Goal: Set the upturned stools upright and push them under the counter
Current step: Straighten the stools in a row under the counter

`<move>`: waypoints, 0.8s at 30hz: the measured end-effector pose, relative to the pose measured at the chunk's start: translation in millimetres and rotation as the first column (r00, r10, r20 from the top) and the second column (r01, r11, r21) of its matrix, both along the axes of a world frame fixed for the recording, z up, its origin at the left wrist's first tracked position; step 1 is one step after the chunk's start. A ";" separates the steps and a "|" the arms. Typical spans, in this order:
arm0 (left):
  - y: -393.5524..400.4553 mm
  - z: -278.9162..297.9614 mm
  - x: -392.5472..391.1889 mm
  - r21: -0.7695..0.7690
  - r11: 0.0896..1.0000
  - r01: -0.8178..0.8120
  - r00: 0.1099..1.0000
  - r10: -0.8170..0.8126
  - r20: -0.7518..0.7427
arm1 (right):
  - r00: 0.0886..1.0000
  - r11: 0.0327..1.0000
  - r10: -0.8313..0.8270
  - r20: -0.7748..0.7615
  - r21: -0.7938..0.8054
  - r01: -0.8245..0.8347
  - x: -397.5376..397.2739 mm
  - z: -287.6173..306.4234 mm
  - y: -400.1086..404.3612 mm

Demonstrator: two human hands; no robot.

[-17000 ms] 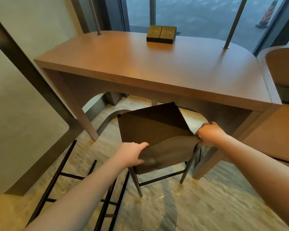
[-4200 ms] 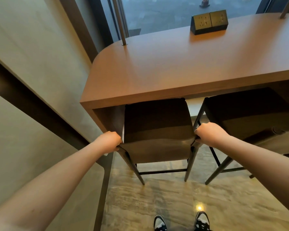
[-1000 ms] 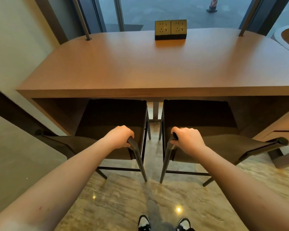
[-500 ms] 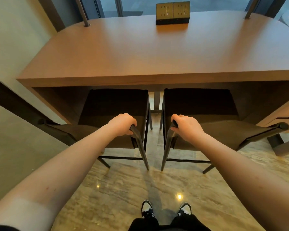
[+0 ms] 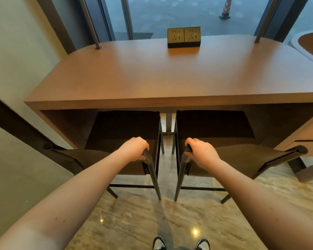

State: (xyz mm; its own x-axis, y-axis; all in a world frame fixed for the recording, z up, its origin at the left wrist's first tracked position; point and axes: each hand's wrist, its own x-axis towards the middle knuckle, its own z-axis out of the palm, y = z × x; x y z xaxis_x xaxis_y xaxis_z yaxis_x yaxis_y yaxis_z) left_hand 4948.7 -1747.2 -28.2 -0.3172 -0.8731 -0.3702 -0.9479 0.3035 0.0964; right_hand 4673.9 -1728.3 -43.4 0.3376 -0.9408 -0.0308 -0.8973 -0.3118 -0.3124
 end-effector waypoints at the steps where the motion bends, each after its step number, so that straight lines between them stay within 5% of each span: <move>1: -0.3 1.4 -0.2 0.005 1.000 -0.002 1.000 0.002 0.003 | 1.000 1.000 -0.007 -0.003 -0.002 0.007 0.5 0.3 0.2; 24: 0.8 6.7 -20.1 0.034 0.998 -0.049 0.999 0.049 0.013 | 0.999 0.999 -0.022 -0.023 0.029 0.023 0.5 3.0 3.5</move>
